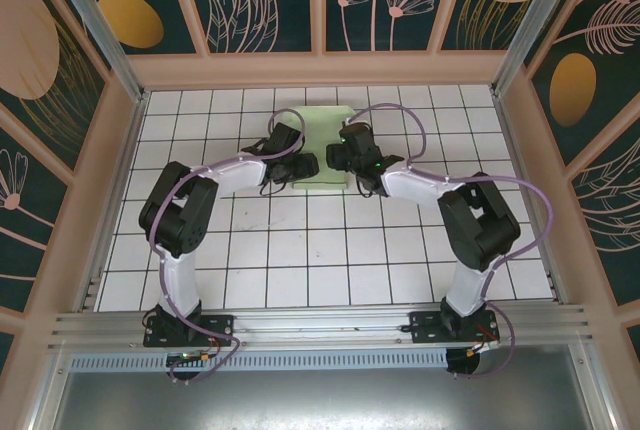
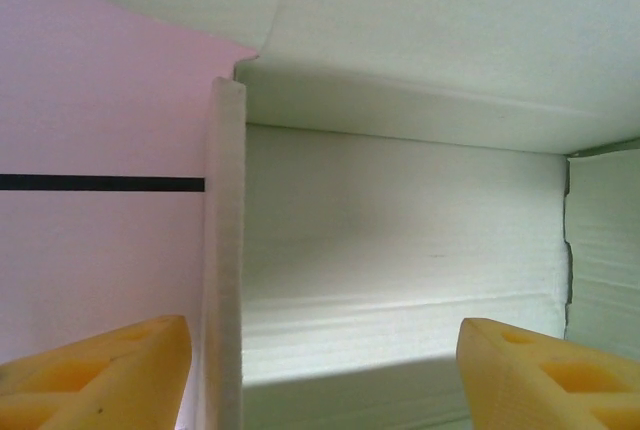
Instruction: Fold the paper box
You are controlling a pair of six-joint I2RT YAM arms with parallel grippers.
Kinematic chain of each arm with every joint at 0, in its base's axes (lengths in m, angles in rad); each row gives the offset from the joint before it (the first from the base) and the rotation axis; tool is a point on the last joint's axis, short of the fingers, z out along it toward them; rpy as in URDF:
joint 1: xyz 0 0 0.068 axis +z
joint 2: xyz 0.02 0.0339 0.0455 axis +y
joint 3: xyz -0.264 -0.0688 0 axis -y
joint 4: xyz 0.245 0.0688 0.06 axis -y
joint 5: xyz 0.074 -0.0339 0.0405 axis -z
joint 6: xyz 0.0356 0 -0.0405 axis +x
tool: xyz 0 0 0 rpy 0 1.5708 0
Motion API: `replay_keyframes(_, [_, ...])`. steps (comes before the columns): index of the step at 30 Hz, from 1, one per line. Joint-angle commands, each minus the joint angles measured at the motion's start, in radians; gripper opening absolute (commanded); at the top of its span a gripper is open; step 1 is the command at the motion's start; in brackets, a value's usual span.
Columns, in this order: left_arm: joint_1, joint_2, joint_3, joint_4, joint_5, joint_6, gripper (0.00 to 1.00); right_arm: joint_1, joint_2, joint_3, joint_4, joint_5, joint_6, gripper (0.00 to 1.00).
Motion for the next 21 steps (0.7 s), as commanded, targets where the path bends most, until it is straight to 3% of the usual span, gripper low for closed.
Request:
replay_keyframes(1, [0.011, -0.083, -0.002, -0.016, -0.081, 0.076, 0.81, -0.053, -0.095, -0.046, 0.064, -0.124, -0.111, 0.67])
replay_keyframes(6, [0.030, -0.219, -0.048, 0.013, -0.131, 0.301, 0.88, -0.162, -0.180, -0.081, 0.078, -0.366, -0.255, 0.67])
replay_keyframes(9, [0.090, -0.298, -0.081, 0.040, -0.043, 0.423, 0.89, -0.219, -0.202, -0.061, 0.045, -0.476, -0.341, 0.68])
replay_keyframes(13, [0.220, -0.305, -0.021, -0.008, 0.112, 0.477, 0.92, -0.294, -0.193, 0.018, -0.028, -0.634, -0.431, 0.69])
replay_keyframes(21, [0.296, -0.255, 0.145, -0.124, 0.216, 0.595, 0.97, -0.408, -0.039, 0.312, -0.328, -0.897, -0.737, 0.69])
